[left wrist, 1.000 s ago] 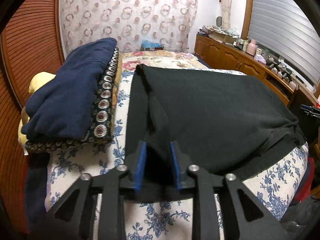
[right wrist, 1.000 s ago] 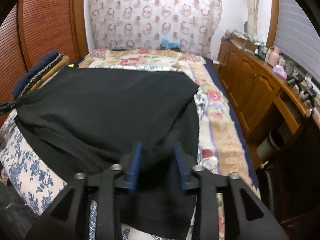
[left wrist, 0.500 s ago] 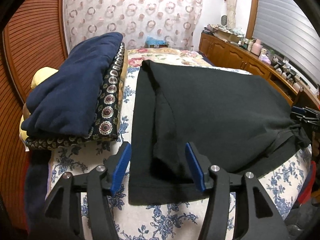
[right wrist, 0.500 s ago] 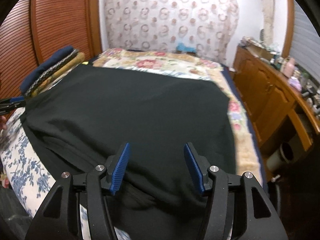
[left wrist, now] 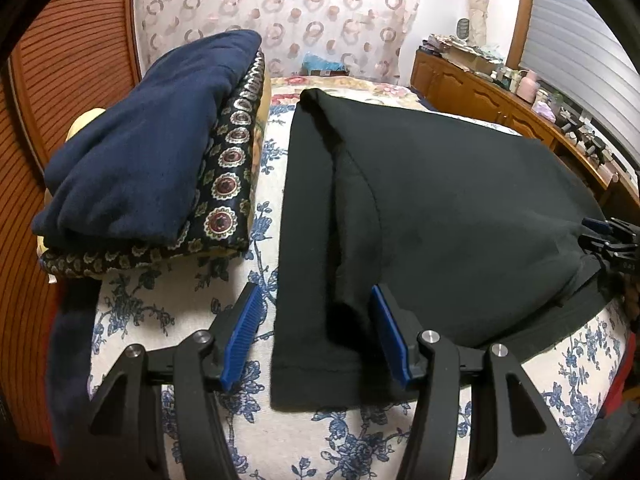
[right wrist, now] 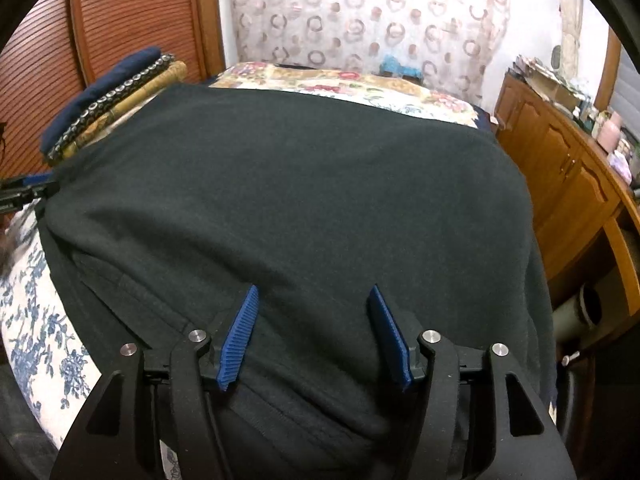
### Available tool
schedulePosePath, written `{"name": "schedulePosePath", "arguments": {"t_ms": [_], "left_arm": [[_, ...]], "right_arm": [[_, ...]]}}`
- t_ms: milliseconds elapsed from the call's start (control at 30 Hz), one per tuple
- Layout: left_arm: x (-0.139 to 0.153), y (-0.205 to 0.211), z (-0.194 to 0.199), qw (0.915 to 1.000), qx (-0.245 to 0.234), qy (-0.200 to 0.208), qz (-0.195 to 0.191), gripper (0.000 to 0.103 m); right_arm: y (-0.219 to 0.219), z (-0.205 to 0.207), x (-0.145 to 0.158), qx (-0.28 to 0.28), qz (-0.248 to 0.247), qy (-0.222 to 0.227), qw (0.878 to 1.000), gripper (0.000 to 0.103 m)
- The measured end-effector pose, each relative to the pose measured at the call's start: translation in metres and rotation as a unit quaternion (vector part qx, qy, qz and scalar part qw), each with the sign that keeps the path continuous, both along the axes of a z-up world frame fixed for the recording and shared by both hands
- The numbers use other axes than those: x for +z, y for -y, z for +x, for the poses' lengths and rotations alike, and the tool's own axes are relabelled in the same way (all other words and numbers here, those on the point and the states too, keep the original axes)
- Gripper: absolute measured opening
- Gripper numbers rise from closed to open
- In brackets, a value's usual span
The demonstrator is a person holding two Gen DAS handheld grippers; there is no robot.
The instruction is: Fold small clothes
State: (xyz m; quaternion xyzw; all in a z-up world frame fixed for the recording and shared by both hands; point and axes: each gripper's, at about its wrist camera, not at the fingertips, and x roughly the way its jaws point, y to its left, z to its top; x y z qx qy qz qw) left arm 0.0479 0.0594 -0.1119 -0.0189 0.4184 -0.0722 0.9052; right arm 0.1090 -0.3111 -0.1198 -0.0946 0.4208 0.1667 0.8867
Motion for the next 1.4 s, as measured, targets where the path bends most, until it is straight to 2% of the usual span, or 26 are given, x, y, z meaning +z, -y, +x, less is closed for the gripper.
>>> {"name": "schedulePosePath", "arguments": {"t_ms": [133, 467, 800, 1100, 1267, 1400], "left_arm": [[-0.004, 0.0, 0.001, 0.9999, -0.002, -0.01, 0.0, 0.056], [-0.003, 0.004, -0.002, 0.9999, -0.003, -0.012, 0.009, 0.057], [0.001, 0.003, -0.005, 0.9992, -0.013, -0.021, -0.033, 0.056], [0.001, 0.01, -0.001, 0.9995, -0.016, -0.017, -0.021, 0.056], [0.001, 0.009, 0.002, 0.9988, -0.022, -0.017, -0.04, 0.056], [0.004, 0.006, 0.003, 0.9971, -0.024, -0.02, -0.069, 0.056]], "right_arm": [[0.0, 0.002, -0.001, -0.002, -0.003, -0.002, 1.0, 0.071], [0.002, 0.004, -0.002, -0.003, -0.002, -0.002, 1.0, 0.073], [0.002, 0.004, -0.002, -0.004, -0.002, -0.002, 1.0, 0.073], [0.004, 0.004, -0.002, -0.006, -0.002, -0.001, 1.0, 0.074], [0.004, 0.004, -0.002, -0.007, -0.002, -0.001, 1.0, 0.074], [0.005, 0.004, -0.002, -0.006, -0.002, -0.001, 1.0, 0.074]]}}
